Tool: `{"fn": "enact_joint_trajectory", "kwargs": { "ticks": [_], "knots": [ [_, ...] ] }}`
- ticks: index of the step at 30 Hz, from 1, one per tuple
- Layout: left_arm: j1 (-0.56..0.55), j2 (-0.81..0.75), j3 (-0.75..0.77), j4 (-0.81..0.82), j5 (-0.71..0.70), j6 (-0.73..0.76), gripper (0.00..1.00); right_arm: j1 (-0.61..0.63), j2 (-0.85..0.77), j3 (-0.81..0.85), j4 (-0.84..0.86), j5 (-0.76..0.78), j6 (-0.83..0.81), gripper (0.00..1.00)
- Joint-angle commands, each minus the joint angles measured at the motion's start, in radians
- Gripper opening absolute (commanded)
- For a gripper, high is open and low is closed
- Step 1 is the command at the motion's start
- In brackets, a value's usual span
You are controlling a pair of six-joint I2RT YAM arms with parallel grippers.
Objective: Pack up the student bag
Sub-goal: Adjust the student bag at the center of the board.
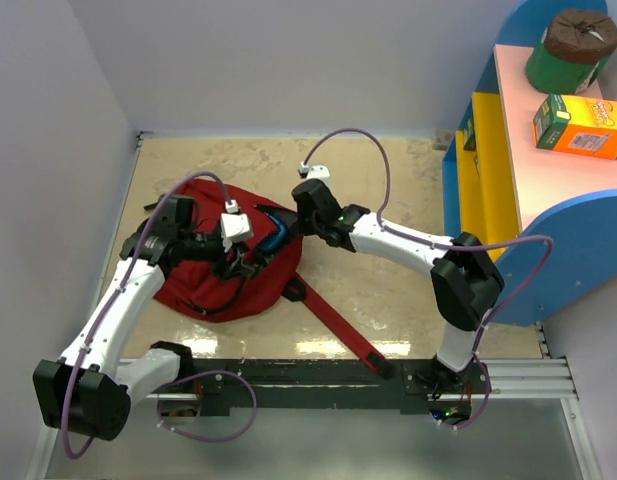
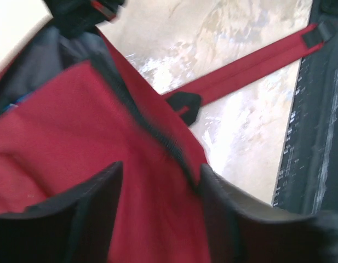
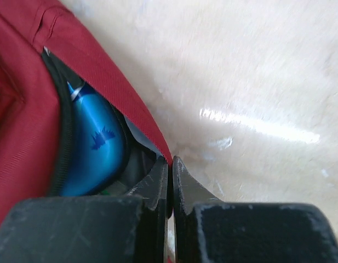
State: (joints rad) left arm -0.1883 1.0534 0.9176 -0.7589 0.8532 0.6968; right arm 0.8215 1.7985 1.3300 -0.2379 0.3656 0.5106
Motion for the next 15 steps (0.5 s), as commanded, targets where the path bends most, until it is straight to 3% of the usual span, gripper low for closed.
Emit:
{"fn": "enact_joint_trajectory", "kwargs": {
  "ticks": [1,3,4,5,9,13,15],
  "knots": [
    [-0.016,0.003,0.041,0.024,0.02,-0.037,0.77,-0.039,0.004,0.132,-0.104,0.16,-0.047,0.0],
    [-0.011,-0.001,0.084,0.003,0.017,-0.046,0.84,-0.068,0.001,0.127,-0.118,0.174,-0.037,0.0],
    [-0.002,-0.004,0.116,-0.014,0.023,-0.051,0.97,-0.079,-0.007,0.123,-0.115,0.174,-0.032,0.0],
    [0.03,-0.003,0.134,-0.034,0.065,-0.049,1.0,-0.097,-0.008,0.126,-0.116,0.179,-0.03,0.0],
    [0.093,0.026,0.216,-0.186,0.136,0.096,1.0,-0.102,0.005,0.173,-0.173,0.188,-0.029,0.0],
    [0.176,0.057,0.221,-0.252,0.135,0.18,1.0,-0.104,-0.013,0.189,-0.21,0.174,-0.067,0.48],
    [0.283,0.075,0.227,-0.266,0.174,0.223,1.0,-0.102,-0.069,0.189,-0.215,0.183,-0.083,0.54]
  ]
}}
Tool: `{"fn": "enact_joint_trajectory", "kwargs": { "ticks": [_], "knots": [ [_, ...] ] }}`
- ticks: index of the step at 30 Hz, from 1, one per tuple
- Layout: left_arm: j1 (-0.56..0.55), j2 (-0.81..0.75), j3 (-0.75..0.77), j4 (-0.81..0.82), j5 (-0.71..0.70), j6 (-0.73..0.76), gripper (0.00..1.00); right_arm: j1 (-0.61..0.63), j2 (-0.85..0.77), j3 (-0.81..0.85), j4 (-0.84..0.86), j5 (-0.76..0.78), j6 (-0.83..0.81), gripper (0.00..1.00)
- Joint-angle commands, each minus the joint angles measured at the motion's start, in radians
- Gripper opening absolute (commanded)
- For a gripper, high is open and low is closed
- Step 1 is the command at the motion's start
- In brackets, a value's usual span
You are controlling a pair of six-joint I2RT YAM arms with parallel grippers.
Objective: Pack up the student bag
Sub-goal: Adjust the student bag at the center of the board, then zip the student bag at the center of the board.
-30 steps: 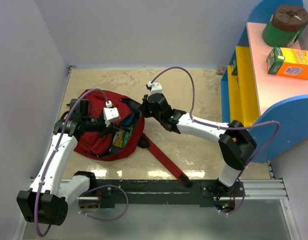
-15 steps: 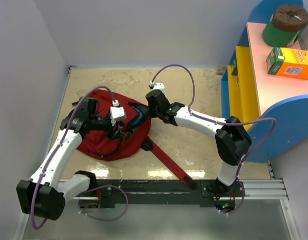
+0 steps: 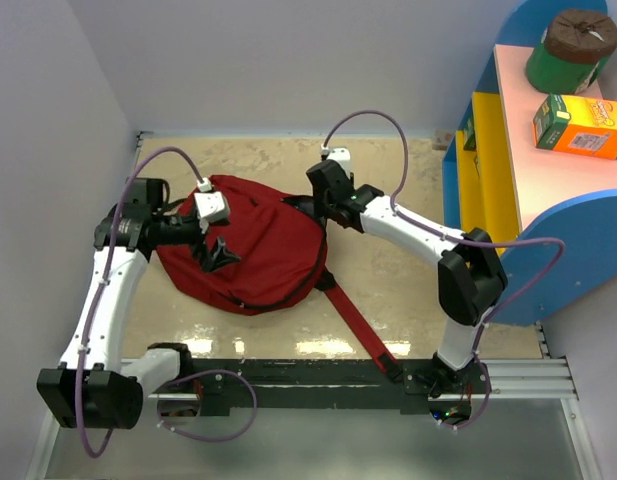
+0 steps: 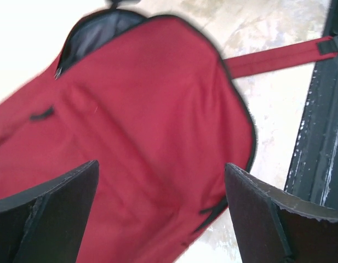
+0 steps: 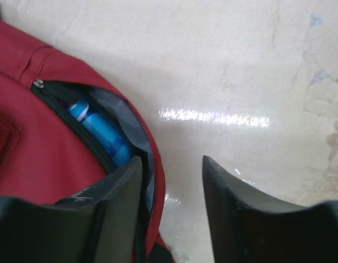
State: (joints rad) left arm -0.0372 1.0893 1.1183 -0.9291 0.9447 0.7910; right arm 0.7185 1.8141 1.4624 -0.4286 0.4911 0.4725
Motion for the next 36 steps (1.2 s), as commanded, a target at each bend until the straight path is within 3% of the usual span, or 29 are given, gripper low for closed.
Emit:
{"fn": "enact_joint_trajectory", "kwargs": {
  "ticks": [1,3,4,9,18,26,31,36],
  "knots": [
    [0.176,0.078,0.05,-0.149,0.11,0.157,1.0,0.002,-0.108,0.058,-0.019,0.056,-0.067,0.59],
    [0.298,0.133,0.086,-0.245,0.198,0.302,1.0,0.018,-0.177,0.067,-0.009,0.075,-0.087,0.65],
    [0.327,0.164,0.104,-0.377,0.221,0.377,1.0,0.027,-0.197,0.079,-0.016,0.073,-0.101,0.68],
    [0.385,0.205,0.066,-0.386,0.21,0.491,0.97,0.252,-0.246,0.079,0.036,0.077,-0.185,0.82],
    [0.399,0.14,0.049,-0.341,0.16,0.423,0.82,0.536,-0.144,-0.086,0.273,-0.163,-0.235,0.7],
    [0.47,0.112,0.017,-0.34,0.151,0.445,0.77,0.562,-0.039,-0.074,0.37,-0.259,-0.241,0.6],
    [0.474,0.084,-0.037,-0.314,0.106,0.464,0.86,0.564,0.016,-0.06,0.37,-0.281,-0.232,0.57],
    [0.473,0.023,-0.083,-0.205,0.057,0.35,0.86,0.564,0.05,-0.062,0.376,-0.283,-0.23,0.55]
  ]
}}
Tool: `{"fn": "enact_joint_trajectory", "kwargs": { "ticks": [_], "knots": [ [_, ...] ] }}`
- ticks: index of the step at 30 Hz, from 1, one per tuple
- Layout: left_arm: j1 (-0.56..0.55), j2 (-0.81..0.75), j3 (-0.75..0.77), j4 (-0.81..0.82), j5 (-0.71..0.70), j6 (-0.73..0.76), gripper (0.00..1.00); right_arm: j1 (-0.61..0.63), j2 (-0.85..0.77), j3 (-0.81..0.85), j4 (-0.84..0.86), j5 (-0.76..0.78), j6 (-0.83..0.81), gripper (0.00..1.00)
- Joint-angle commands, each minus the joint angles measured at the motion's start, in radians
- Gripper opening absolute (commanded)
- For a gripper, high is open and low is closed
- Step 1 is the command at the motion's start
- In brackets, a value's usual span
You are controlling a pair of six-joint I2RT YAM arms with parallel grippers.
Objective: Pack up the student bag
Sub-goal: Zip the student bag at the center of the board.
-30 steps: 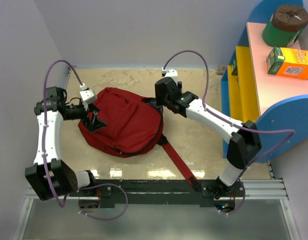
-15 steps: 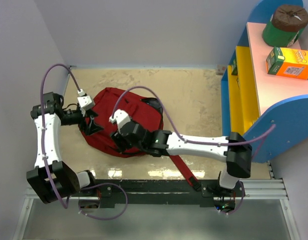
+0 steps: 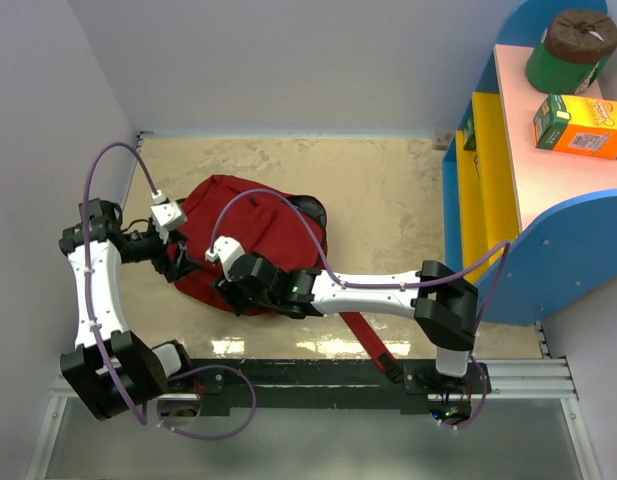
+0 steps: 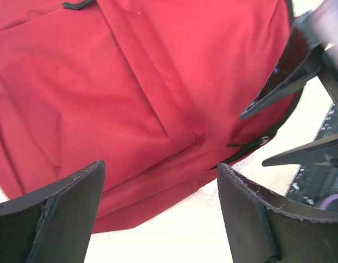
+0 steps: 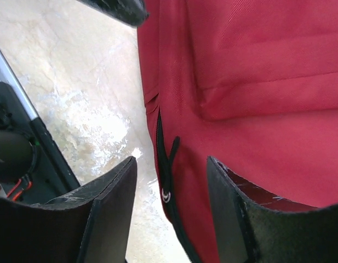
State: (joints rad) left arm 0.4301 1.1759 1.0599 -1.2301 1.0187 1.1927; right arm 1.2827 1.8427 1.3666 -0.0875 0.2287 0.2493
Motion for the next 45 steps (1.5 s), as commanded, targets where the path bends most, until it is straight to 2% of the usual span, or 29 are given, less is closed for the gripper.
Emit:
{"fn": "enact_joint_trajectory", "kwargs": {
  "ticks": [1,4,11,15,16,22,27,29,30,31,34,40,45],
  "knots": [
    [0.006,-0.082,-0.04,0.107,-0.022,-0.064,0.86,0.0,0.033,0.034,0.038,-0.022,-0.008,0.54],
    [0.006,-0.101,-0.069,0.132,-0.028,-0.094,0.86,0.0,0.059,0.04,0.037,-0.011,-0.01,0.52],
    [0.006,-0.082,-0.084,0.081,-0.015,-0.01,0.86,0.0,0.081,0.071,0.026,0.018,-0.007,0.38],
    [0.007,-0.088,-0.129,0.073,-0.028,0.051,0.86,0.0,0.07,0.066,0.019,0.029,0.004,0.11],
    [0.006,-0.091,-0.139,0.075,-0.034,0.068,0.86,0.0,0.064,0.055,0.023,0.029,0.007,0.09],
    [-0.001,-0.081,-0.195,-0.006,-0.011,0.319,0.85,0.0,0.015,0.008,0.031,0.032,0.034,0.07],
    [-0.072,-0.061,-0.233,-0.023,-0.019,0.39,0.85,0.0,-0.025,-0.03,0.04,0.05,0.065,0.0],
    [-0.109,-0.068,-0.254,0.03,-0.034,0.354,0.85,0.0,-0.048,-0.057,0.048,0.06,0.082,0.0],
    [-0.166,-0.084,-0.27,0.056,-0.043,0.328,0.85,-0.002,-0.057,-0.067,0.064,0.063,0.087,0.0],
    [-0.195,-0.091,-0.279,0.093,-0.06,0.258,0.85,0.0,-0.075,-0.086,0.069,0.067,0.094,0.0],
    [-0.258,-0.133,-0.308,0.214,-0.051,0.171,0.85,-0.002,-0.091,-0.119,0.083,0.081,0.12,0.0],
    [-0.373,-0.105,-0.333,0.287,-0.052,0.133,0.84,0.001,-0.141,-0.195,0.141,0.115,0.205,0.0],
    [-0.48,-0.131,-0.399,0.444,-0.098,0.044,0.8,0.001,-0.203,-0.219,0.163,0.141,0.265,0.0]
  ]
}}
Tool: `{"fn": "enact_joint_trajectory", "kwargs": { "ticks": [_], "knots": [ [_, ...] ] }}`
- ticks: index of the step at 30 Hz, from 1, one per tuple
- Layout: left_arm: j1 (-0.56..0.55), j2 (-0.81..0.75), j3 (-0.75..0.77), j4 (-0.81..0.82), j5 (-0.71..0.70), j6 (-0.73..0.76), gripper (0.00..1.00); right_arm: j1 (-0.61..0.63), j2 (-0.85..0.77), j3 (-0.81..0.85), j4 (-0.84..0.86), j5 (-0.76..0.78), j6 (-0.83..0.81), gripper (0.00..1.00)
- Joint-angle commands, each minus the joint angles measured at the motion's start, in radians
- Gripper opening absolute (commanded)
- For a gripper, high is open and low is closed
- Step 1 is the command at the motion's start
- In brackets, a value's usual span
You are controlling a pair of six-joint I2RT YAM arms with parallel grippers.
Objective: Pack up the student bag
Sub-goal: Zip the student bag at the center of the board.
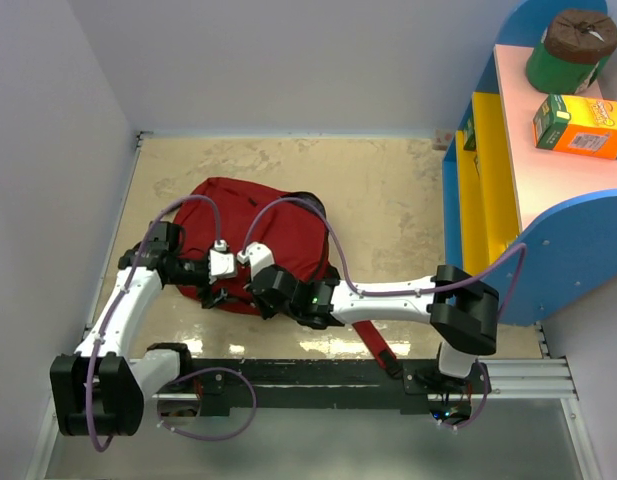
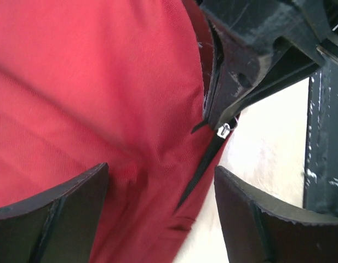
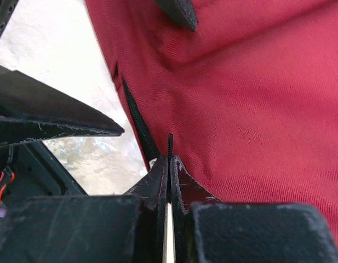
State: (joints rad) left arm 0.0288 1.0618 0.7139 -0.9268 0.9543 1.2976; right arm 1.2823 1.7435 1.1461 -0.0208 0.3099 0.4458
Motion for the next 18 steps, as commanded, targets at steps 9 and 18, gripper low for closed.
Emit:
{"fn": "enact_joint_trajectory", "kwargs": {
  "ticks": [9,18],
  "knots": [
    [-0.253,0.015,-0.105,0.213,-0.172,-0.109,0.73,0.0,-0.176,-0.075,0.142,0.104,0.131,0.0],
    [-0.354,-0.048,-0.12,0.186,-0.216,-0.155,0.7,0.0,-0.26,-0.12,0.194,0.195,0.13,0.0]
  ]
}}
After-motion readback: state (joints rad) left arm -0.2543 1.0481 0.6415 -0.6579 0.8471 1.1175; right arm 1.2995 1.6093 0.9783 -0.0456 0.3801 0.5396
